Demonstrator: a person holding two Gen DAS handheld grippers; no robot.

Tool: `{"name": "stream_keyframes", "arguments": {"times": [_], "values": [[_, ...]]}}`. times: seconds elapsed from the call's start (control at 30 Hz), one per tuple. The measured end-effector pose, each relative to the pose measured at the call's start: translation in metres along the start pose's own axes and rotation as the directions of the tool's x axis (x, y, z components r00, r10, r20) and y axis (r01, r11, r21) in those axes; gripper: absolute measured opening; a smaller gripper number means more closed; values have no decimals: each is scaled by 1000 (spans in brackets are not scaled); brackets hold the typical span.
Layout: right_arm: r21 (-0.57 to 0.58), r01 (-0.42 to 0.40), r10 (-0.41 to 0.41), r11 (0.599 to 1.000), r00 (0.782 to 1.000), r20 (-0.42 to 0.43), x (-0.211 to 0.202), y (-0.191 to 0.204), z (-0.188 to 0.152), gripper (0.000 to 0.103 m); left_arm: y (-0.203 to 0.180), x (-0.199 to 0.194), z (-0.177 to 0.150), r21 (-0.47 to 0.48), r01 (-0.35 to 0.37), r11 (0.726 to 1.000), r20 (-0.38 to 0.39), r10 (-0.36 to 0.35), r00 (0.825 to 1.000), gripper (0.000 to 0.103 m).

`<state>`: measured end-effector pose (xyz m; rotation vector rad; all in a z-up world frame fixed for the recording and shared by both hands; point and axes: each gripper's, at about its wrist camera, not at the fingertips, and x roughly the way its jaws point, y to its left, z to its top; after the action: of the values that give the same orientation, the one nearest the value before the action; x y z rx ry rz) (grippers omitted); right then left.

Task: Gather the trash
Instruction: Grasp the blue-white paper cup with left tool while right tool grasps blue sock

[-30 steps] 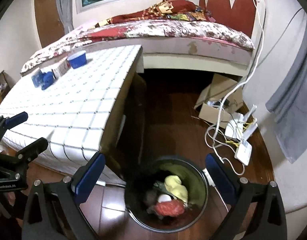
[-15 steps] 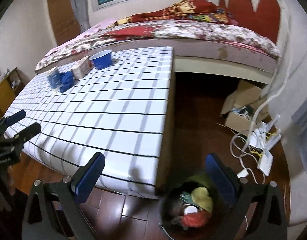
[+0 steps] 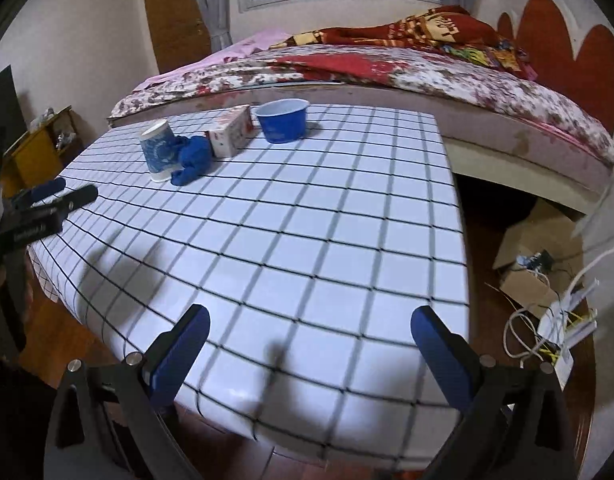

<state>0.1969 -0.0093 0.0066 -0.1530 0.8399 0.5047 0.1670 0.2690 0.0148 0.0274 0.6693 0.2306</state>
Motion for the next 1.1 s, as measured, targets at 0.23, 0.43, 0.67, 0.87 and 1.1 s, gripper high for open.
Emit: {"name": "stream_keyframes", "arguments": {"times": [0.23,0.43,0.67,0.87,1.1], "values": [[-25,-5,5,1000,1000,-18,38,21,36,102,16,50,13,-51,15,999,-25,-16,1000,99],[-36,-6,5,999,999,-39,82,30,69,102,25,91,21,-119,50,992,-60,-58,997,98],[-58,-7,3,998,998,-67,123,40,93,102,27,121,32,-136,100,986,-70,-110,991,90],[-74,-14,8,997,997,-80,142,48,103,102,30,138,37,-144,153,978,-82,-166,983,77],[-77,-52,45,996,995,-85,153,65,113,102,41,136,34,-151,177,973,-75,-190,979,62]]}}
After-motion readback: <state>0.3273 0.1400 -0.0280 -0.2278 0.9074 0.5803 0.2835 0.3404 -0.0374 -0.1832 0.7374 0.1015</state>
